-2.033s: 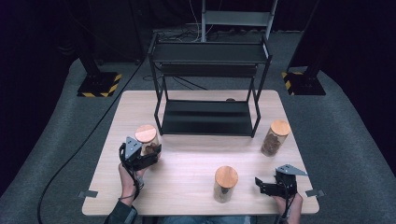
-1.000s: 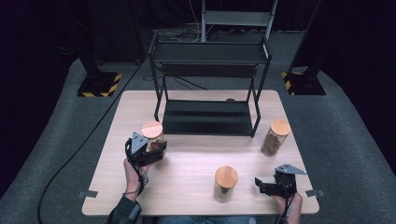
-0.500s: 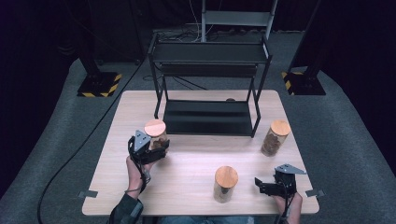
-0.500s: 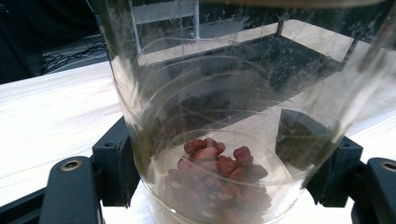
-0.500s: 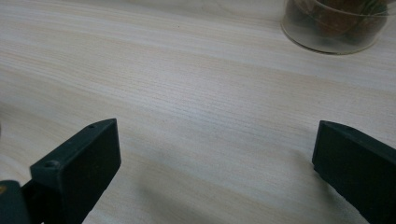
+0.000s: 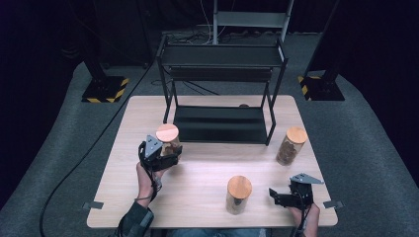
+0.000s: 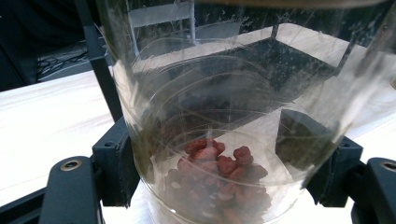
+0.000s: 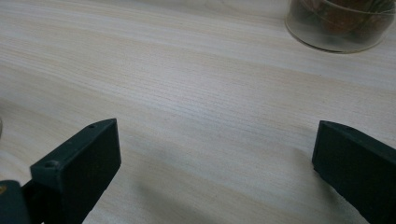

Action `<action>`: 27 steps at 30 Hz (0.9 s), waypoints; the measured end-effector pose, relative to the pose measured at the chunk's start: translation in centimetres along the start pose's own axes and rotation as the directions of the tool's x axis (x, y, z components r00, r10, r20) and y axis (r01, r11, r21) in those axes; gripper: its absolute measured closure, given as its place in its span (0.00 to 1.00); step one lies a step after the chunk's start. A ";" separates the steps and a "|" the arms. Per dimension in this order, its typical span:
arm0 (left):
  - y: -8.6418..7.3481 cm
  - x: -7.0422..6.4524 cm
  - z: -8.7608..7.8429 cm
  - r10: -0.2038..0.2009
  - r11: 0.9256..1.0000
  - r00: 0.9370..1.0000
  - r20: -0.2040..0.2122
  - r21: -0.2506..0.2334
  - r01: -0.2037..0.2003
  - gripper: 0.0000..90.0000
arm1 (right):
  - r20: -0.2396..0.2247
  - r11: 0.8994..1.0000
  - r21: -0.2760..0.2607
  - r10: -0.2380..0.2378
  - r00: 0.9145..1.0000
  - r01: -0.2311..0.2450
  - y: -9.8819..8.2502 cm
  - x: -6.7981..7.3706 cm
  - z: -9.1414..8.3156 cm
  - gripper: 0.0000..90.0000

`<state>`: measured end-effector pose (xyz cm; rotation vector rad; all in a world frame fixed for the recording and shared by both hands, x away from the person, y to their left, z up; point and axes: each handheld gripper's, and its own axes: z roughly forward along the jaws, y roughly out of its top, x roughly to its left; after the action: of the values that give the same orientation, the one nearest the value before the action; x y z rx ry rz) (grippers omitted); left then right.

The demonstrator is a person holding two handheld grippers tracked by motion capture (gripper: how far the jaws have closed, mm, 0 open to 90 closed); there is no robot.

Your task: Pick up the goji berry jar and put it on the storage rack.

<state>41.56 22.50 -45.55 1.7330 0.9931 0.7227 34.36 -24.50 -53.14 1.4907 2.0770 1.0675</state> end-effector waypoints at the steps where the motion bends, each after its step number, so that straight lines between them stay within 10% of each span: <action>1: 0.1 -0.1 0.1 0.004 1.000 1.000 0.001 0.002 -0.004 0.27 | -0.001 1.000 0.001 0.002 1.000 -0.002 0.0 0.0 0.0 0.00; 27: 1.0 -0.6 2.1 0.018 1.000 0.999 0.029 0.023 -0.019 0.27 | 0.010 1.000 0.008 0.004 1.000 -0.004 0.1 0.0 0.1 0.00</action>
<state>43.26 20.80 -45.33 1.7705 0.9709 0.6989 34.48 -24.45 -53.17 1.5014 2.0748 1.0515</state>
